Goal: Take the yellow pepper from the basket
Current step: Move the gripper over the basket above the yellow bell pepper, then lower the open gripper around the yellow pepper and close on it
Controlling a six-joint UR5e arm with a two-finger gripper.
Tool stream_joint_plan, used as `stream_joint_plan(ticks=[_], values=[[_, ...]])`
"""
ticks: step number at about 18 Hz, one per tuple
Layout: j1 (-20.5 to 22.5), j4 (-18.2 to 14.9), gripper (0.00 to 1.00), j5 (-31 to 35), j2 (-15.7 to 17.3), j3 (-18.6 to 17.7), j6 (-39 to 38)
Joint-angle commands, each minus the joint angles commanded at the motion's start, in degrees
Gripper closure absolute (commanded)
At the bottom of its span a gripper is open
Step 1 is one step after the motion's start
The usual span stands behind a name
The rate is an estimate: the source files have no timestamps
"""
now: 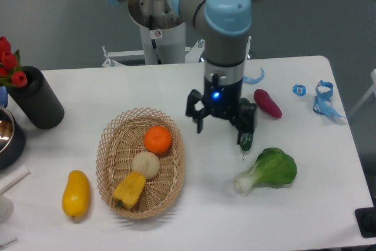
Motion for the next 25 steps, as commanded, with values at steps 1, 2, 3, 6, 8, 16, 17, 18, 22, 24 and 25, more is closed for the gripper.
stream_joint_plan(ticks=[1,2,3,6,8,16,17,18,22,24,25], values=[[-0.26,0.44,0.00,-2.81,-0.70,-0.09,-2.37],[-0.35,1.05,0.00,-4.84,-1.14,-0.09,-4.31],[-0.79,1.75,0.00,-5.99,-1.67,-0.26,-5.03],[-3.16,3.25,0.00,-6.26,-3.96,-0.18,-5.82],[-4.39,3.34,0.00,-6.27,-4.92,-0.18,-6.88],[-8.53,3.61,0.00,-6.70,-8.53,0.17,-6.71],[-8.79,3.69,0.00,-6.70,-8.88,0.26,-6.53],[-9.23,3.78,0.00,-6.79,-9.32,0.35,-6.35],[-9.67,4.57,0.00,-6.88,-10.64,1.05,-6.61],[-10.19,5.36,0.00,-7.32,-11.25,0.97,-6.44],[-10.37,5.36,0.00,-7.23,-11.69,0.97,-6.44]])
